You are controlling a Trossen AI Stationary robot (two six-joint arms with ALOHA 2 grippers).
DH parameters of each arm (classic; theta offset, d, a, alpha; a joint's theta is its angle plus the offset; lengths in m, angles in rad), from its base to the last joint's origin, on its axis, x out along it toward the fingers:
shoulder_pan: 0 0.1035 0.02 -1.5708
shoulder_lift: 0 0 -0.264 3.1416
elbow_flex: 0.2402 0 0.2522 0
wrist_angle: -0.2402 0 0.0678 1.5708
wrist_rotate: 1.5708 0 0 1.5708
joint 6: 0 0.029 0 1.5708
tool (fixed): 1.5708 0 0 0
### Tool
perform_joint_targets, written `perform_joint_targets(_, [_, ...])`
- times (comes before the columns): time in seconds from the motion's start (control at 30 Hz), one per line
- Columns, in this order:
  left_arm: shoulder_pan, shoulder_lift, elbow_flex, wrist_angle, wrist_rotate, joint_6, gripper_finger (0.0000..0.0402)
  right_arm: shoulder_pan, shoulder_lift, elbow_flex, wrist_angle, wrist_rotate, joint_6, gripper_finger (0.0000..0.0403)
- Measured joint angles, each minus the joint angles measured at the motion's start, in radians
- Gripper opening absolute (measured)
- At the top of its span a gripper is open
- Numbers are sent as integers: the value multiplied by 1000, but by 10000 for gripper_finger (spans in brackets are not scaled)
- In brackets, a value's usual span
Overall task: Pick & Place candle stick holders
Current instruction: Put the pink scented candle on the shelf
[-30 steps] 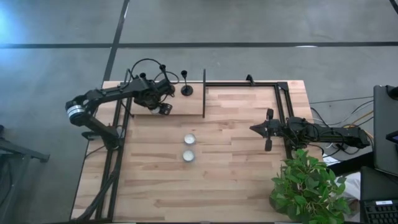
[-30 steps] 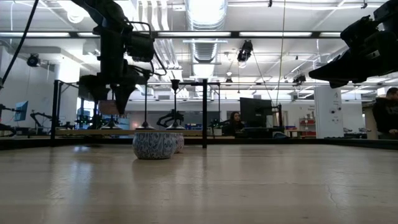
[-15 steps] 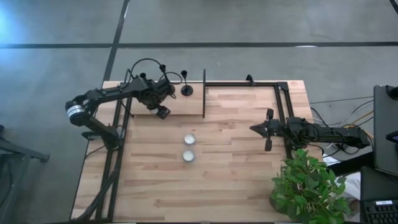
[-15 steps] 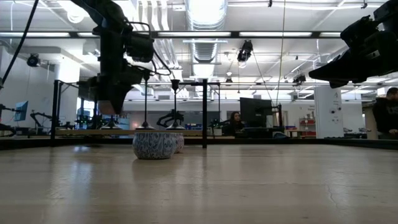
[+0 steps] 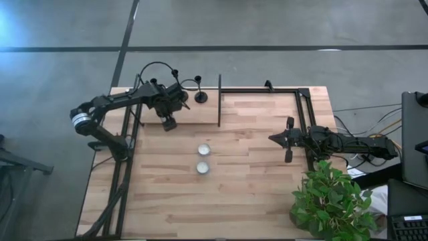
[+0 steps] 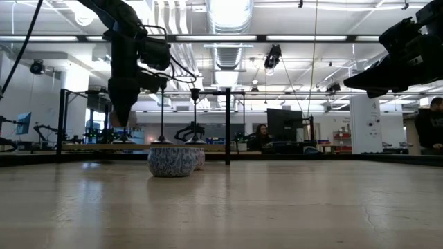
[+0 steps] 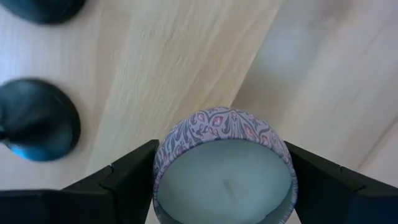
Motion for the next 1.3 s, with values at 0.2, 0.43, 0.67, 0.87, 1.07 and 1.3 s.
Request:
perform_joint_targets(0.2, [8, 0, 0, 4, -1, 156, 301, 0, 0, 0, 0, 0, 0, 8])
perform_joint_targets(0.43, [24, 0, 0, 22, -2, 295, 301, 0, 0, 0, 0, 0, 0, 8])
perform_joint_targets(0.67, [57, 0, 0, 38, 32, 376, 301, 0, 0, 0, 0, 0, 0, 8])
perform_joint_targets(0.87, [85, 1, 0, 38, 37, 443, 301, 0, 0, 0, 0, 0, 0, 8])
perform_joint_targets(1.07, [89, 1, -6, 26, 45, 519, 301, 0, 0, 0, 0, 0, 0, 8])
perform_joint_targets(1.3, [95, 2, -71, 46, 38, 556, 301, 0, 0, 0, 0, 0, 0, 8])
